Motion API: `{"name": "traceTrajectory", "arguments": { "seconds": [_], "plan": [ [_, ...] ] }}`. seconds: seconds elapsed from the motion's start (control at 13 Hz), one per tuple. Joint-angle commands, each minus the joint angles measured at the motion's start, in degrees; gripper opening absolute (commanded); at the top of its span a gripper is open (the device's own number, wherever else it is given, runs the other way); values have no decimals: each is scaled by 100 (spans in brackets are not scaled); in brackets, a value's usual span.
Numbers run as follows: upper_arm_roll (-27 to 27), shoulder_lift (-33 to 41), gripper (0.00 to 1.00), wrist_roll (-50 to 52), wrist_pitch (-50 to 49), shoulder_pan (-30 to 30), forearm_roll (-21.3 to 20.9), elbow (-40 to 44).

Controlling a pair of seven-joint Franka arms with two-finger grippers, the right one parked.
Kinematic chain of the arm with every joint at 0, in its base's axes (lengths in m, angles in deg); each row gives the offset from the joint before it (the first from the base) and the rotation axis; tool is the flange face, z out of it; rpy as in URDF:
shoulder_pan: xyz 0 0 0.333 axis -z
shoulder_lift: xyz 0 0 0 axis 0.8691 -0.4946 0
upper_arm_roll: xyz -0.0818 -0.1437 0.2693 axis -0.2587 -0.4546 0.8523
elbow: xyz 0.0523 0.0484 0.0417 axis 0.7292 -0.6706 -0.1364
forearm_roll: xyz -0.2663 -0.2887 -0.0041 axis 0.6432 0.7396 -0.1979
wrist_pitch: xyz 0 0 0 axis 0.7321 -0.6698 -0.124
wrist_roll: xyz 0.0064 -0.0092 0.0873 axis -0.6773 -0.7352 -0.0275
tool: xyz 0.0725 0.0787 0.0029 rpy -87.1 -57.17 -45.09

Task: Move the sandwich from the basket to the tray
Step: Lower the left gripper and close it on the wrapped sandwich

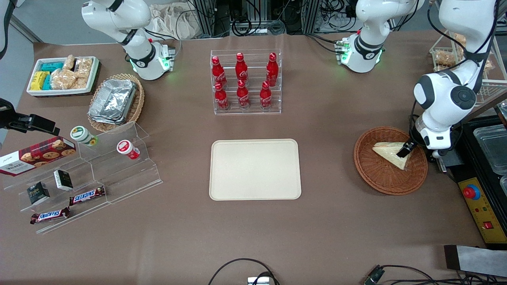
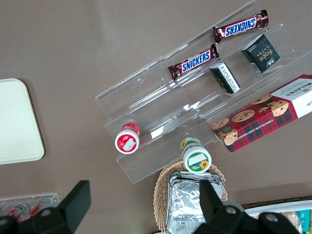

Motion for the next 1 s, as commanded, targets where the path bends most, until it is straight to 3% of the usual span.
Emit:
{"name": "traceTrajectory", "arguments": {
  "seconds": [0.0,0.08,0.38,0.92],
  "plan": [
    [-81,22,22,133,126,-10,19,-53],
    [-90,22,17,133,109,-10,19,-45],
    [-212,127,17,212,-145,-1,-59,113],
    [-888,558,17,-208,-2832,-1,-552,1684]
  ]
}}
